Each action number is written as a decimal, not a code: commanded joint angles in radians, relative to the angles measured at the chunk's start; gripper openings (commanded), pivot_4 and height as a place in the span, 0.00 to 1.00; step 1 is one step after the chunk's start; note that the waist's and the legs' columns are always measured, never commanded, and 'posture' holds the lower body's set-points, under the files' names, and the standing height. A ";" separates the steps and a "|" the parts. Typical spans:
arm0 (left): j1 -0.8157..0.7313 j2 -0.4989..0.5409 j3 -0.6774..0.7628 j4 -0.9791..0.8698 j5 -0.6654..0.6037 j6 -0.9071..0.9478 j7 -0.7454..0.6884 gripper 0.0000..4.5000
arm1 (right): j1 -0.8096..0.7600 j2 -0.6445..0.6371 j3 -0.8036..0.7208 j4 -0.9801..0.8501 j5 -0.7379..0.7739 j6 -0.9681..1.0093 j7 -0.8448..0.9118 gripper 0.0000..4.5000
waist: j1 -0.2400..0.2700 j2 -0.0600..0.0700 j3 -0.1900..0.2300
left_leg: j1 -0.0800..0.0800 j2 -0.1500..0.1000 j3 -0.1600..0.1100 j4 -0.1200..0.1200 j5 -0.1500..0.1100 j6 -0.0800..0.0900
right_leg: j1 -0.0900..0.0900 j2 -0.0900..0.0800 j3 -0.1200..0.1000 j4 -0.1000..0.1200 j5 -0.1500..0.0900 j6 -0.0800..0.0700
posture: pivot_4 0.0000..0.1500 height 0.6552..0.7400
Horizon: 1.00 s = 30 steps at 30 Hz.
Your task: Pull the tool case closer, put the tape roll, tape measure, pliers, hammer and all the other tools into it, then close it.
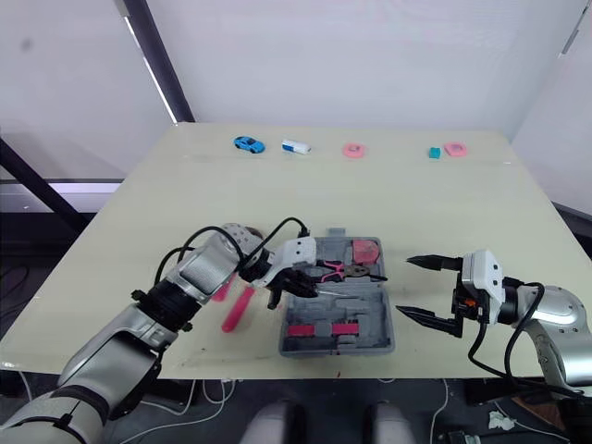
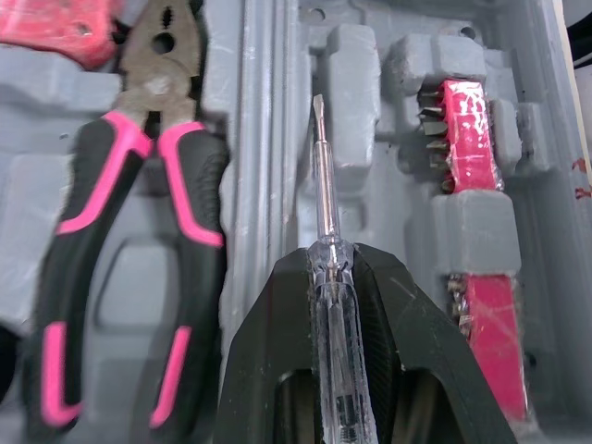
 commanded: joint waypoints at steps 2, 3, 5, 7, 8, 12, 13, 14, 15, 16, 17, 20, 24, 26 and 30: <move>-0.033 -0.035 -0.020 0.013 0.029 0.007 -0.009 0.02 | -0.004 -0.005 -0.018 -0.005 0.001 -0.024 -0.002 1.00 | 0.000 0.000 0.000 | 0.000 0.000 0.000 0.000 0.000 0.000 | 0.000 0.000 0.000 0.000 0.000 0.000 | 1.00 0.99; -0.035 -0.040 -0.021 0.020 0.034 0.006 -0.010 0.02 | -0.004 -0.006 -0.018 -0.003 -0.001 -0.024 0.000 1.00 | 0.000 0.000 0.000 | 0.000 0.000 0.000 0.000 0.000 0.000 | 0.000 0.000 0.000 0.000 0.000 0.000 | 1.00 0.99; -0.050 -0.065 -0.027 0.055 0.049 -0.003 -0.001 0.02 | 0.001 -0.022 -0.020 0.003 -0.007 -0.008 0.002 1.00 | 0.000 0.000 0.000 | 0.000 0.000 0.000 0.000 0.000 0.000 | 0.000 0.000 0.000 0.000 0.000 0.000 | 1.00 0.99; -0.057 -0.078 -0.029 0.070 0.054 -0.009 -0.006 0.02 | 0.004 -0.029 -0.022 0.002 -0.006 0.003 0.001 1.00 | 0.000 0.000 0.000 | 0.000 0.000 0.000 0.000 0.000 0.000 | 0.000 0.000 0.000 0.000 0.000 0.000 | 1.00 0.99; -0.058 -0.083 -0.028 0.070 0.051 -0.004 -0.012 0.02 | 0.005 -0.031 -0.022 0.000 -0.004 0.005 0.000 1.00 | 0.000 0.000 0.000 | 0.000 0.000 0.000 0.000 0.000 0.000 | 0.000 0.000 0.000 0.000 0.000 0.000 | 1.00 0.99; -0.058 -0.099 -0.039 0.091 0.064 -0.015 -0.013 0.02 | 0.011 -0.034 -0.020 -0.009 -0.002 0.007 -0.005 1.00 | 0.000 0.000 0.000 | 0.000 0.000 0.000 0.000 0.000 0.000 | 0.000 0.000 0.000 0.000 0.000 0.000 | 1.00 0.99; -0.059 -0.103 -0.041 0.099 0.068 -0.021 -0.012 0.02 | 0.011 -0.032 -0.019 -0.012 -0.003 0.008 -0.007 1.00 | 0.000 0.000 0.000 | 0.000 0.000 0.000 0.000 0.000 0.000 | 0.000 0.000 0.000 0.000 0.000 0.000 | 1.00 0.99; -0.061 -0.109 -0.041 0.111 0.073 -0.026 -0.009 0.02 | 0.011 -0.031 -0.016 -0.015 -0.004 0.010 -0.011 1.00 | 0.000 0.000 0.000 | 0.000 0.000 0.000 0.000 0.000 0.000 | 0.000 0.000 0.000 0.000 0.001 0.000 | 1.00 0.99; -0.063 -0.116 -0.040 0.122 0.076 -0.030 -0.005 0.02 | 0.010 -0.029 -0.013 -0.016 -0.005 0.011 -0.013 1.00 | 0.000 0.000 0.000 | 0.000 0.000 0.000 0.000 0.000 0.000 | 0.000 0.000 0.000 0.000 0.001 0.000 | 1.00 0.99; -0.066 -0.123 -0.037 0.132 0.078 -0.030 -0.002 0.02 | 0.008 -0.027 -0.009 -0.018 -0.007 0.011 -0.016 1.00 | 0.000 0.000 0.000 | 0.000 0.000 0.000 0.000 0.000 0.000 | 0.000 0.000 0.000 0.000 0.001 0.000 | 1.00 0.99; -0.066 -0.128 -0.036 0.139 0.080 -0.033 -0.001 0.02 | 0.006 -0.025 -0.007 -0.018 -0.008 0.011 -0.018 1.00 | 0.001 0.000 0.000 | 0.000 0.000 0.000 0.001 0.000 0.000 | 0.000 0.000 0.000 0.001 0.001 0.000 | 1.00 0.99; -0.064 -0.130 -0.040 0.151 0.089 -0.050 -0.004 0.02 | 0.003 -0.023 -0.004 -0.020 -0.010 0.009 -0.023 1.00 | 0.002 0.000 0.000 | 0.000 0.000 -0.001 0.002 0.000 0.000 | 0.001 0.000 0.000 0.001 0.000 0.000 | 1.00 0.99; -0.069 -0.141 -0.034 0.159 0.083 -0.041 -0.004 0.02 | 0.007 -0.024 -0.004 -0.021 -0.014 0.002 -0.024 1.00 | 0.002 0.000 0.000 | 0.000 -0.001 -0.002 0.004 0.000 0.000 | 0.002 0.000 0.001 0.001 0.000 -0.001 | 1.00 0.99; -0.071 -0.144 -0.032 0.162 0.083 -0.040 -0.003 0.02 | 0.009 -0.023 -0.004 -0.024 -0.016 0.000 -0.025 1.00 | 0.002 0.000 0.000 | 0.000 -0.001 -0.002 0.004 0.000 0.000 | 0.003 0.000 0.001 0.001 -0.001 -0.002 | 1.00 0.99; -0.072 -0.149 -0.031 0.165 0.086 -0.047 -0.002 0.02 | 0.010 -0.020 -0.002 -0.028 -0.019 0.000 -0.029 1.00 | 0.002 0.000 0.000 | 0.000 -0.001 -0.003 0.006 0.000 0.000 | 0.004 0.001 0.001 0.001 -0.002 -0.003 | 1.00 0.99</move>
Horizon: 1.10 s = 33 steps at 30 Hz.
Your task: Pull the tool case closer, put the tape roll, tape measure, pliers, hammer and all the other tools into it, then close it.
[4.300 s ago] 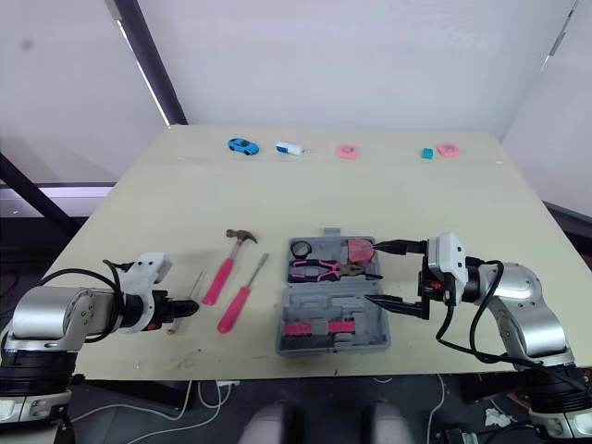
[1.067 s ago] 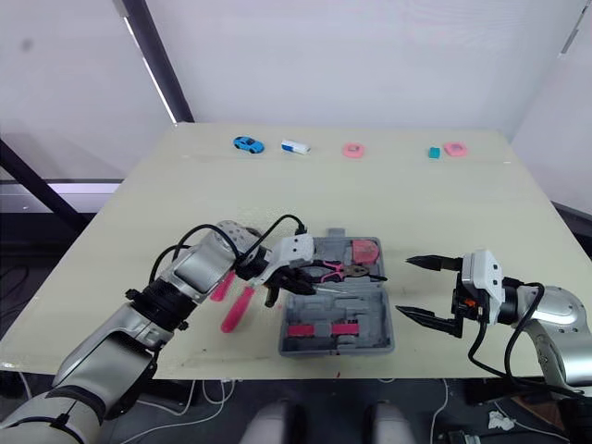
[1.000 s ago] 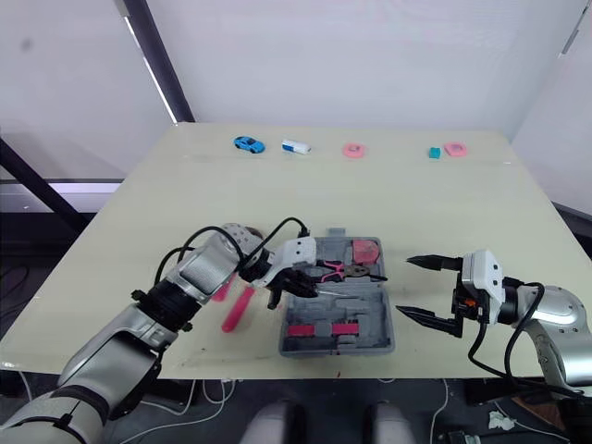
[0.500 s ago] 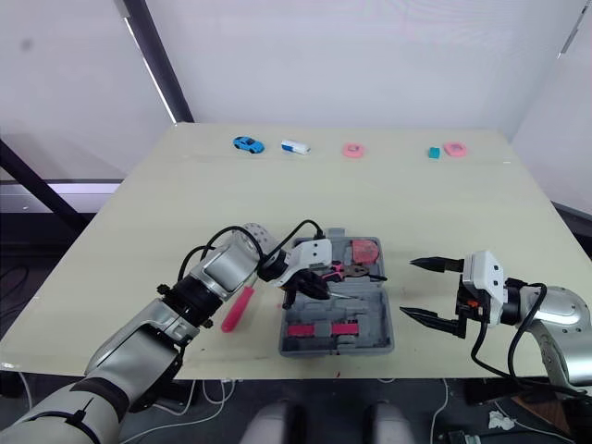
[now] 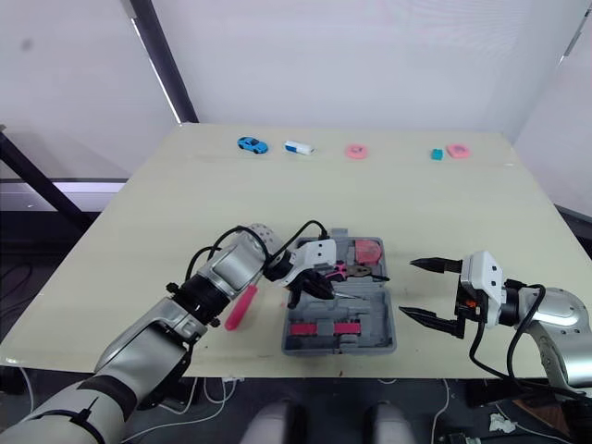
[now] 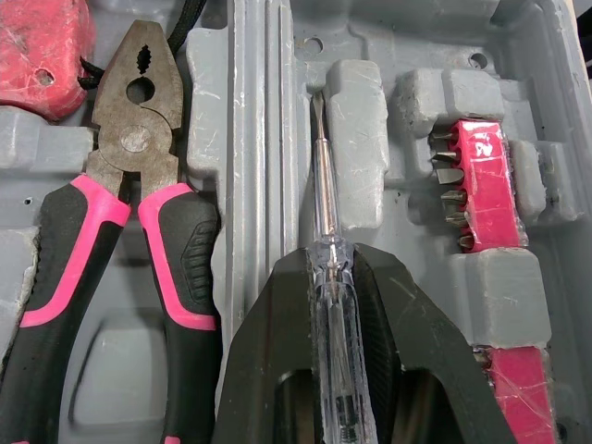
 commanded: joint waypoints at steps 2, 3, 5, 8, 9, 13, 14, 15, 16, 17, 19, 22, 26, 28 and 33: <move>-0.007 -0.020 -0.005 0.005 0.015 -0.004 0.000 0.02 | -0.005 0.001 -0.004 -0.034 0.002 -0.016 -0.007 1.00 | 0.000 0.000 0.000 | 0.000 0.000 -0.001 0.000 0.000 0.000 | 0.001 0.000 0.000 0.000 0.000 0.000 | 1.00 0.99; -0.007 -0.021 -0.005 0.005 0.016 -0.006 0.001 0.02 | -0.005 0.002 -0.003 -0.033 0.000 -0.017 -0.008 1.00 | 0.000 0.000 0.000 | 0.000 0.000 -0.001 0.001 0.000 0.000 | 0.001 0.000 0.000 0.000 0.000 0.000 | 1.00 0.99; -0.008 -0.024 -0.005 0.007 0.017 -0.007 0.002 0.02 | -0.006 0.005 0.000 -0.032 -0.001 -0.020 -0.011 1.00 | 0.000 0.000 0.000 | 0.000 0.000 -0.002 0.002 0.000 0.000 | 0.002 0.001 0.000 0.000 0.000 0.000 | 1.00 0.99; -0.006 -0.023 -0.005 0.006 0.018 -0.004 0.000 0.02 | -0.002 0.009 0.006 -0.036 -0.002 -0.023 -0.017 1.00 | 0.000 0.000 0.000 | 0.000 0.000 -0.002 0.003 0.000 0.000 | 0.002 0.001 0.000 0.000 0.000 0.000 | 1.00 0.99; -0.006 -0.022 -0.005 0.006 0.019 -0.004 -0.001 0.02 | -0.001 0.010 0.007 -0.037 -0.003 -0.023 -0.018 1.00 | 0.000 0.000 0.000 | 0.000 0.000 -0.003 0.003 0.000 0.000 | 0.003 0.001 0.000 0.000 0.000 0.000 | 1.00 0.99; -0.011 -0.022 -0.002 0.007 0.021 -0.002 -0.002 0.02 | -0.003 0.011 0.013 -0.039 -0.003 -0.024 -0.024 1.00 | 0.000 0.000 0.000 | 0.000 -0.001 -0.003 0.003 0.000 0.000 | 0.003 0.001 0.000 0.000 0.000 0.000 | 1.00 0.99; -0.012 -0.022 -0.001 0.008 0.022 -0.002 0.000 0.02 | -0.005 0.011 0.014 -0.039 -0.003 -0.024 -0.026 1.00 | 0.000 0.000 0.000 | 0.000 -0.001 -0.004 0.003 0.000 0.000 | 0.003 0.001 0.000 0.000 0.000 0.000 | 1.00 0.99; -0.013 -0.023 0.001 0.009 0.021 0.000 -0.001 0.02 | -0.006 0.010 0.015 -0.039 -0.003 -0.025 -0.027 1.00 | 0.000 0.000 0.000 | 0.000 -0.001 -0.004 0.003 0.000 0.000 | 0.003 0.001 0.000 0.000 0.000 0.000 | 1.00 0.99; -0.013 -0.024 0.003 0.010 0.022 -0.003 0.003 0.02 | -0.007 0.010 0.015 -0.038 -0.003 -0.025 -0.027 1.00 | 0.000 0.000 0.000 | 0.000 -0.001 -0.004 0.003 0.000 0.000 | 0.003 0.001 0.000 0.000 0.000 0.000 | 1.00 0.99; -0.014 -0.021 0.001 0.013 0.029 -0.022 0.007 0.02 | -0.008 0.010 0.015 -0.037 -0.003 -0.026 -0.027 1.00 | 0.000 0.000 0.000 | 0.000 -0.001 -0.004 0.003 0.000 0.000 | 0.003 0.001 0.000 0.000 0.000 0.000 | 1.00 0.99; -0.015 -0.018 -0.002 0.017 0.035 -0.039 0.006 0.02 | -0.010 0.009 0.016 -0.036 -0.003 -0.027 -0.027 1.00 | 0.000 0.000 0.000 | 0.000 -0.001 -0.004 0.003 0.000 0.000 | 0.003 0.001 0.000 0.000 0.000 0.000 | 1.00 0.99; -0.018 -0.025 0.012 0.024 0.027 -0.030 0.010 0.02 | -0.013 0.008 0.016 -0.035 -0.002 -0.028 -0.028 1.00 | 0.000 0.000 0.000 | 0.000 -0.001 -0.004 0.003 0.000 0.000 | 0.003 0.001 0.000 0.000 0.000 0.000 | 1.00 0.99; -0.021 -0.026 0.013 0.032 0.044 -0.054 0.032 0.02 | -0.009 0.008 0.016 -0.031 -0.002 -0.032 -0.025 1.00 | 0.000 0.000 0.000 | 0.000 -0.001 -0.004 0.003 0.000 0.000 | 0.003 0.001 0.000 0.000 0.000 0.000 | 1.00 0.99; -0.022 -0.029 0.016 0.036 0.047 -0.059 0.041 0.02 | -0.008 0.009 0.015 -0.029 -0.002 -0.034 -0.024 1.00 | 0.001 0.000 0.000 | 0.000 -0.001 -0.004 0.004 0.000 0.000 | 0.003 0.001 0.000 0.000 0.000 0.000 | 1.00 0.99; -0.027 -0.030 0.024 0.036 0.036 -0.034 0.016 0.02 | -0.009 0.010 0.015 -0.020 -0.004 -0.042 -0.020 1.00 | 0.001 0.000 0.000 | 0.000 -0.001 -0.006 0.005 0.000 0.000 | 0.005 0.002 0.000 0.000 -0.001 0.001 | 1.00 0.99</move>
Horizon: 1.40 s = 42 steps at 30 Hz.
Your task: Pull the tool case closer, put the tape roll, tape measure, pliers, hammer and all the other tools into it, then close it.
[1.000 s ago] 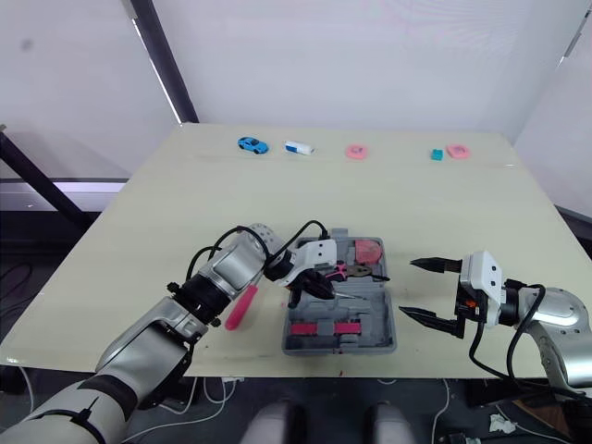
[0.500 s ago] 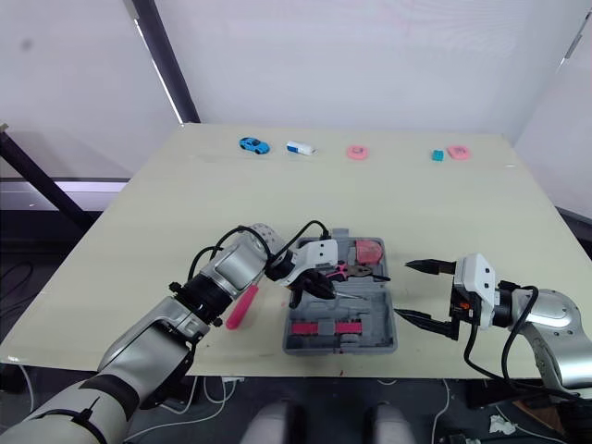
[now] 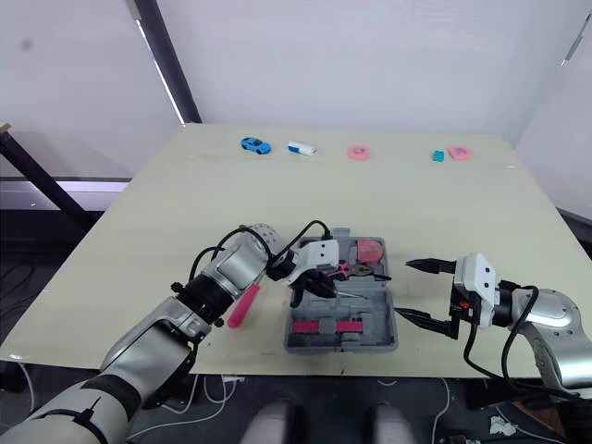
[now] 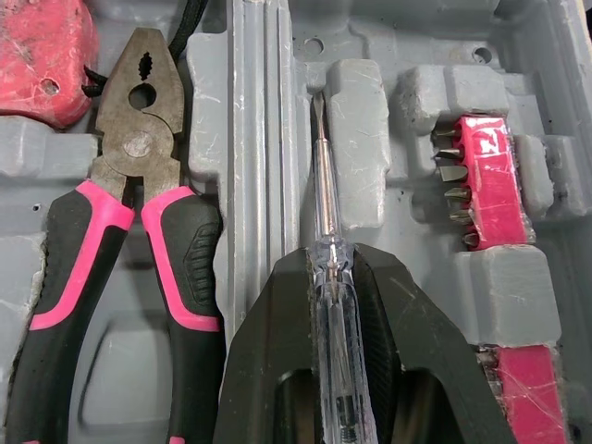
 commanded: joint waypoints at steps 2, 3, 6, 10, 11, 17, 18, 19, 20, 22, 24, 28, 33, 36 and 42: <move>-0.025 -0.003 0.015 0.000 0.005 0.014 -0.008 0.02 | -0.009 0.000 -0.014 -0.010 0.002 -0.028 0.004 1.00 | 0.000 0.000 0.000 | 0.000 0.000 0.000 0.000 0.000 0.000 | 0.000 0.000 0.000 0.000 0.000 0.000 | 1.00 0.99; -0.025 -0.001 0.014 -0.003 0.009 0.010 -0.007 0.02 | -0.009 0.001 -0.014 -0.010 0.002 -0.029 0.004 1.00 | -0.001 0.000 0.000 | 0.000 0.000 0.000 0.000 0.000 0.000 | 0.000 0.000 0.000 0.000 0.000 0.000 | 1.00 0.99; -0.025 0.006 0.013 -0.014 0.015 0.010 -0.011 0.02 | -0.009 0.002 -0.011 -0.010 0.002 -0.031 0.003 1.00 | -0.001 0.000 0.000 | 0.000 0.000 -0.001 0.000 0.000 0.000 | 0.000 0.001 0.000 0.000 0.000 0.000 | 1.00 0.99; -0.022 0.009 0.014 -0.025 0.013 0.019 -0.017 0.02 | -0.011 0.002 -0.009 -0.008 0.002 -0.031 0.002 1.00 | -0.002 0.000 0.000 | 0.000 0.000 -0.001 0.000 0.000 0.000 | 0.000 0.001 0.000 0.000 0.000 0.000 | 1.00 0.99; -0.021 0.010 0.013 -0.026 0.013 0.019 -0.018 0.02 | -0.011 0.003 -0.009 -0.008 0.001 -0.032 0.002 1.00 | -0.002 0.000 0.000 | 0.000 0.000 -0.001 0.000 0.000 0.000 | 0.000 0.001 0.000 0.000 0.000 0.000 | 1.00 0.99; -0.027 0.013 0.019 -0.030 0.013 0.030 -0.013 0.13 | -0.015 0.005 -0.006 -0.003 0.001 -0.033 0.004 1.00 | -0.002 0.000 0.000 | 0.000 0.000 -0.001 0.000 0.000 0.000 | 0.000 0.001 0.000 0.000 0.000 0.000 | 1.00 0.99; -0.027 0.012 0.022 -0.030 0.015 0.032 -0.006 0.25 | -0.016 0.005 -0.006 -0.002 0.001 -0.033 0.004 1.00 | -0.002 0.000 0.000 | 0.000 0.000 -0.001 0.000 0.000 0.000 | 0.000 0.001 0.000 0.000 0.000 0.000 | 1.00 0.99; -0.028 0.011 0.024 -0.030 0.017 0.031 -0.002 0.31 | -0.017 0.006 -0.006 -0.001 0.001 -0.033 0.005 1.00 | -0.002 0.000 0.000 | 0.000 0.000 -0.001 0.000 0.000 0.000 | 0.000 0.001 0.000 0.000 0.000 0.000 | 1.00 0.99; -0.028 0.012 0.024 -0.031 0.018 0.029 -0.001 0.31 | -0.018 0.006 -0.006 0.000 0.001 -0.034 0.005 1.00 | -0.002 0.000 0.000 | 0.000 0.000 -0.001 0.000 0.000 0.000 | 0.000 0.001 0.000 0.000 0.000 0.000 | 1.00 0.99; -0.027 0.013 0.027 -0.036 0.017 0.034 -0.001 0.31 | -0.020 0.008 -0.005 0.003 -0.001 -0.036 0.006 1.00 | -0.002 0.000 0.000 | 0.000 0.000 -0.001 0.000 0.000 0.000 | 0.000 0.001 0.000 0.000 0.000 0.000 | 1.00 0.99; -0.024 0.019 0.029 -0.043 0.016 0.034 -0.003 0.31 | -0.023 0.011 -0.003 0.007 -0.003 -0.039 0.007 1.00 | -0.002 0.000 0.000 | 0.000 0.000 -0.001 0.000 0.000 0.000 | 0.000 0.001 0.000 0.000 0.000 0.000 | 1.00 0.99; -0.023 0.023 0.032 -0.047 0.023 0.029 0.005 0.31 | -0.030 0.018 0.000 0.017 -0.008 -0.045 0.011 1.00 | -0.002 0.000 0.000 | 0.000 0.000 -0.001 -0.001 0.000 0.000 | 0.000 0.001 0.000 0.000 0.000 -0.001 | 1.00 0.99; -0.026 0.032 0.038 -0.078 0.016 0.040 -0.005 0.31 | -0.032 0.022 0.000 0.029 -0.013 -0.056 0.015 1.00 | -0.002 0.000 0.000 | 0.000 0.000 -0.001 -0.001 0.000 0.000 | 0.000 0.001 0.000 0.000 0.000 -0.001 | 1.00 0.99; -0.025 0.043 0.055 -0.099 -0.002 0.032 -0.016 0.31 | -0.029 0.023 -0.001 0.033 -0.014 -0.063 0.017 1.00 | -0.002 0.000 0.000 | 0.000 0.000 -0.001 -0.001 0.000 0.000 | 0.000 0.001 0.000 0.000 0.000 -0.001 | 1.00 0.99; 0.026 0.039 0.153 -0.077 -0.081 -0.081 0.021 0.31 | -0.027 0.028 -0.004 0.032 -0.013 -0.065 0.014 1.00 | -0.003 0.001 0.000 | 0.000 0.000 -0.001 -0.001 0.000 0.000 | 0.000 0.001 0.000 0.000 0.000 -0.001 | 1.00 0.99</move>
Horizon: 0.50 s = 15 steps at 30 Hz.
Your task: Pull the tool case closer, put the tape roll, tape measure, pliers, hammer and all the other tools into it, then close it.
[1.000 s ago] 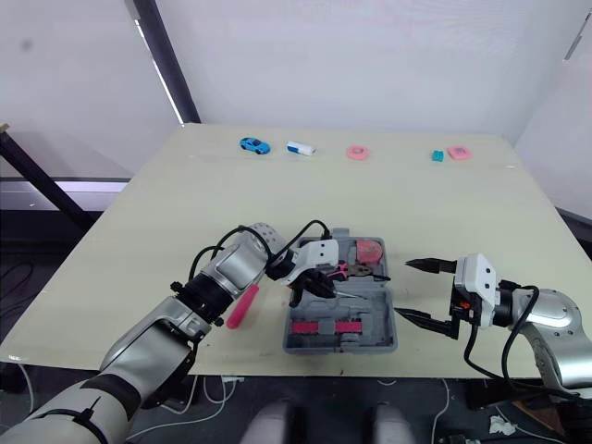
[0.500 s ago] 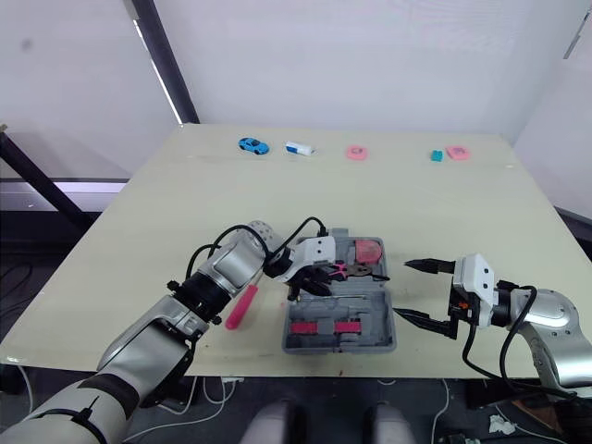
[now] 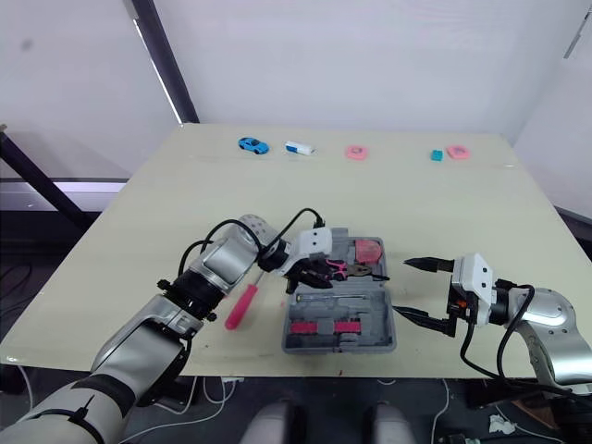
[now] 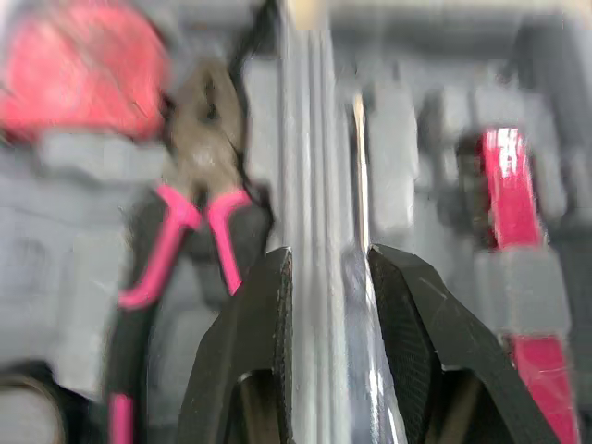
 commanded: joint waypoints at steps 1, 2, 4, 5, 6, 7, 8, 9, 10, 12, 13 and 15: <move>0.042 -0.009 0.094 -0.009 -0.071 -0.085 0.024 0.31 | -0.005 0.001 -0.013 -0.014 0.009 -0.019 0.000 1.00 | -0.001 0.000 0.000 | 0.000 0.000 0.000 0.000 0.000 0.000 | 0.000 0.000 0.000 0.000 0.000 0.000 | 1.00 0.99; 0.052 -0.013 0.108 -0.007 -0.085 -0.089 0.023 0.31 | -0.006 0.002 -0.013 -0.013 0.008 -0.019 0.000 1.00 | -0.001 0.000 0.000 | 0.000 0.000 0.000 0.000 0.000 0.000 | 0.000 0.000 0.000 0.000 0.000 -0.001 | 1.00 0.99; 0.090 -0.009 0.123 -0.002 -0.119 -0.168 -0.017 0.31 | -0.008 0.004 -0.011 -0.011 0.008 -0.019 0.000 1.00 | -0.001 0.000 0.000 | 0.000 0.000 0.000 0.000 0.000 0.000 | 0.000 0.000 0.000 0.000 0.001 -0.001 | 1.00 0.99; 0.101 -0.012 0.130 0.003 -0.128 -0.184 -0.020 0.31 | -0.009 0.005 -0.011 -0.010 0.008 -0.020 0.000 1.00 | -0.001 0.000 0.000 | 0.000 0.000 0.000 0.000 0.000 0.000 | 0.000 0.000 0.000 0.000 0.001 -0.001 | 1.00 0.99; 0.111 -0.019 0.141 0.017 -0.138 -0.205 -0.018 0.31 | -0.011 0.006 -0.009 -0.010 0.007 -0.020 0.000 1.00 | -0.001 0.000 0.000 | 0.000 0.000 0.000 0.000 0.000 0.000 | 0.000 0.000 0.000 0.000 0.001 -0.001 | 1.00 0.99; 0.115 -0.026 0.147 0.031 -0.142 -0.219 -0.012 0.26 | -0.012 0.006 -0.009 -0.009 0.006 -0.020 0.000 1.00 | 0.000 0.000 0.000 | 0.000 0.000 0.000 0.000 0.000 0.000 | 0.000 0.000 0.000 0.000 0.001 -0.002 | 1.00 0.99; 0.119 -0.031 0.151 0.051 -0.143 -0.240 -0.007 0.20 | -0.013 0.007 -0.009 -0.010 0.006 -0.020 0.000 1.00 | 0.002 0.000 0.000 | 0.000 0.000 0.000 0.000 0.000 0.000 | 0.000 0.000 0.000 0.000 0.001 -0.002 | 1.00 0.99; 0.122 -0.037 0.155 0.070 -0.144 -0.260 -0.003 0.12 | -0.014 0.007 -0.009 -0.012 0.006 -0.018 -0.001 1.00 | 0.002 0.000 0.000 | 0.000 0.000 0.000 0.000 0.000 0.000 | 0.000 0.000 0.000 0.000 0.001 -0.002 | 1.00 0.99; 0.124 -0.040 0.157 0.088 -0.143 -0.275 -0.001 0.08 | -0.014 0.007 -0.009 -0.013 0.006 -0.017 -0.001 1.00 | 0.002 0.000 0.000 | 0.000 0.000 0.000 0.000 0.000 0.000 | 0.000 0.000 0.000 0.000 0.001 -0.002 | 1.00 0.99; 0.130 -0.046 0.155 0.119 -0.134 -0.324 0.001 0.02 | -0.012 0.006 -0.011 -0.019 0.006 -0.015 -0.003 1.00 | 0.001 0.000 0.000 | 0.000 0.000 0.001 0.000 0.000 0.000 | 0.000 0.000 0.000 0.000 0.001 -0.001 | 1.00 0.99; 0.131 -0.049 0.154 0.134 -0.128 -0.343 0.004 0.02 | -0.010 0.005 -0.012 -0.021 0.006 -0.014 -0.004 1.00 | 0.001 0.000 0.000 | 0.000 0.000 0.001 0.000 0.000 0.000 | 0.000 0.000 0.000 0.000 0.001 -0.001 | 1.00 0.99; 0.128 -0.049 0.142 0.164 -0.107 -0.386 0.012 0.02 | -0.007 0.004 -0.014 -0.027 0.008 -0.012 -0.006 1.00 | 0.001 0.000 0.000 | 0.000 0.000 0.000 0.000 0.000 0.000 | 0.000 0.000 0.000 0.000 0.001 -0.002 | 1.00 0.99</move>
